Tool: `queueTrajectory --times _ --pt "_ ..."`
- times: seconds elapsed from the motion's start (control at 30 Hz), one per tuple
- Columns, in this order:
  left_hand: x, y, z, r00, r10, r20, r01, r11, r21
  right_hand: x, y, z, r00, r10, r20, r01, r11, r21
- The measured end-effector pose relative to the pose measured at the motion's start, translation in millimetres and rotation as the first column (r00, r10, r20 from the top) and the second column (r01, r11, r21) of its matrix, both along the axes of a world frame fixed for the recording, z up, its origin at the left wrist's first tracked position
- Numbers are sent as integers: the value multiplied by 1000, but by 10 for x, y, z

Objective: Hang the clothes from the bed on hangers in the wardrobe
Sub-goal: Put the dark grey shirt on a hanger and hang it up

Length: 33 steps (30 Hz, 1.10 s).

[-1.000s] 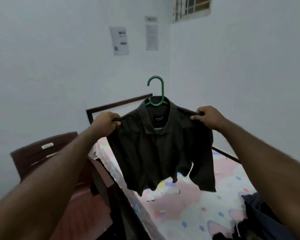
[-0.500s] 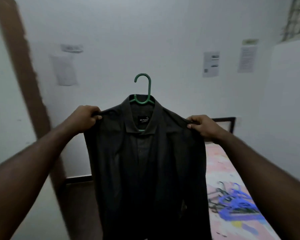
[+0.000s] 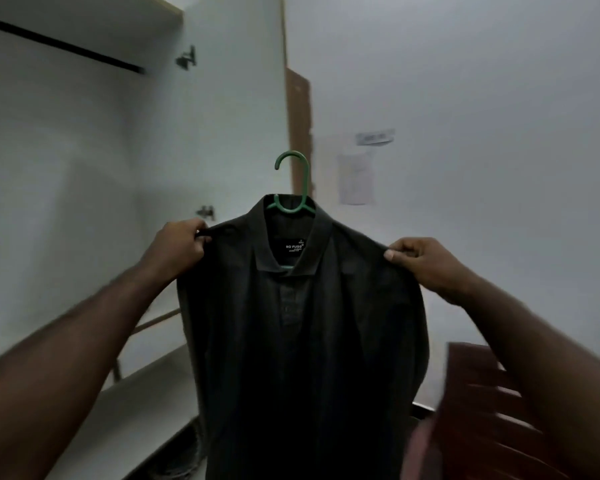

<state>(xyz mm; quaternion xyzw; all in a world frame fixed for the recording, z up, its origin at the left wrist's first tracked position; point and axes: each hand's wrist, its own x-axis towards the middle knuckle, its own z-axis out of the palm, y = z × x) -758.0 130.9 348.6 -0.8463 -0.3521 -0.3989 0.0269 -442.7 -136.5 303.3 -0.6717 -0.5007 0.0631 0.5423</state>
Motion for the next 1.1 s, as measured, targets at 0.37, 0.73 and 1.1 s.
queueTrajectory --times 0.37,0.73,1.1 --pt "-342 610 691 914 405 4 -404 912 76 383 2044 773 984 150 96 -159 983 92" --pt "-1023 918 1123 831 547 102 -546 837 -39 -91 3568 1419 938 158 307 -218 961 173" --pt "-1832 1755 1630 854 330 402 -212 927 -310 -799 5023 1870 938 144 315 -223 947 231"
